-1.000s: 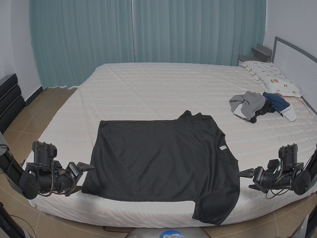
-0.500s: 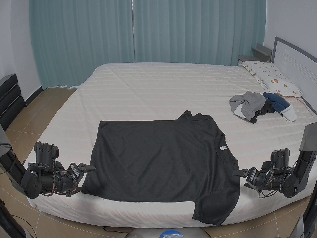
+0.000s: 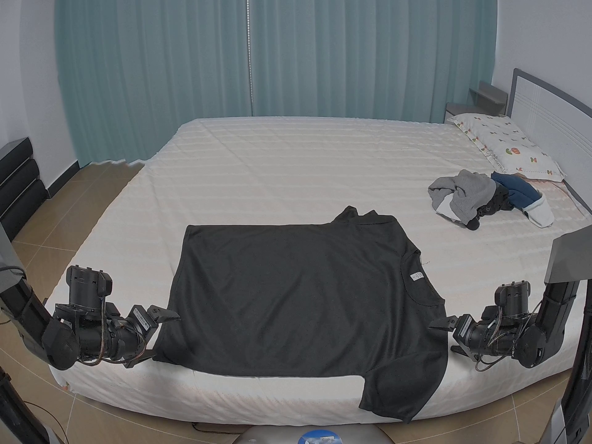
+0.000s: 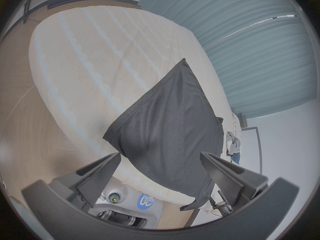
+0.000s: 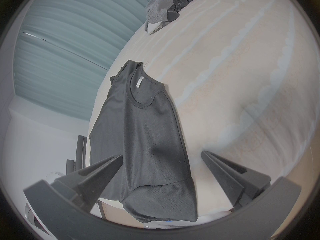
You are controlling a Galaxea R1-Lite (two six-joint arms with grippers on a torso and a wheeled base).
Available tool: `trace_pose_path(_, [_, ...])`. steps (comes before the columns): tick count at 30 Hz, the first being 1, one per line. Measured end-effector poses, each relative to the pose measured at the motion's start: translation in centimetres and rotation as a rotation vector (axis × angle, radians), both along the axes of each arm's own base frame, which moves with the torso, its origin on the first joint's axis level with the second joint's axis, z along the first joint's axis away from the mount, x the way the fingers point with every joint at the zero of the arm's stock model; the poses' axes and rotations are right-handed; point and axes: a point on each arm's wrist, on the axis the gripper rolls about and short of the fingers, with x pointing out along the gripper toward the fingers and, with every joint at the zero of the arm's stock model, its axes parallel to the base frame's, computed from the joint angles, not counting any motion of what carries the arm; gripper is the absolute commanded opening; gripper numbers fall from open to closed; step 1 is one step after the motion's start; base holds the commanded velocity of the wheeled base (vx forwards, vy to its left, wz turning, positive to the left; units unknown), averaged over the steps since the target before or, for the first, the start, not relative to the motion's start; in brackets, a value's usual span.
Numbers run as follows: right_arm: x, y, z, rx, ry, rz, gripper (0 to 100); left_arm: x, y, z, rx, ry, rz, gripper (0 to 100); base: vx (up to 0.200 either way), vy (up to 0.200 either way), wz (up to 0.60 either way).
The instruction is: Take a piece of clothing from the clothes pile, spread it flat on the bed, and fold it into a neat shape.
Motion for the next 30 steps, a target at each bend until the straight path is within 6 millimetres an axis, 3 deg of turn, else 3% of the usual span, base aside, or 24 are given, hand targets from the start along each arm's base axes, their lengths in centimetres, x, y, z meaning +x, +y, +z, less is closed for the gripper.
trace_pose_path(30, [-2.1, -1.9, 0.1, -0.094, 0.031, -0.053, 0, 0.0, 0.3, -0.1, 0.014, 0.009, 0.01, 100, 0.0, 0.0, 0.0])
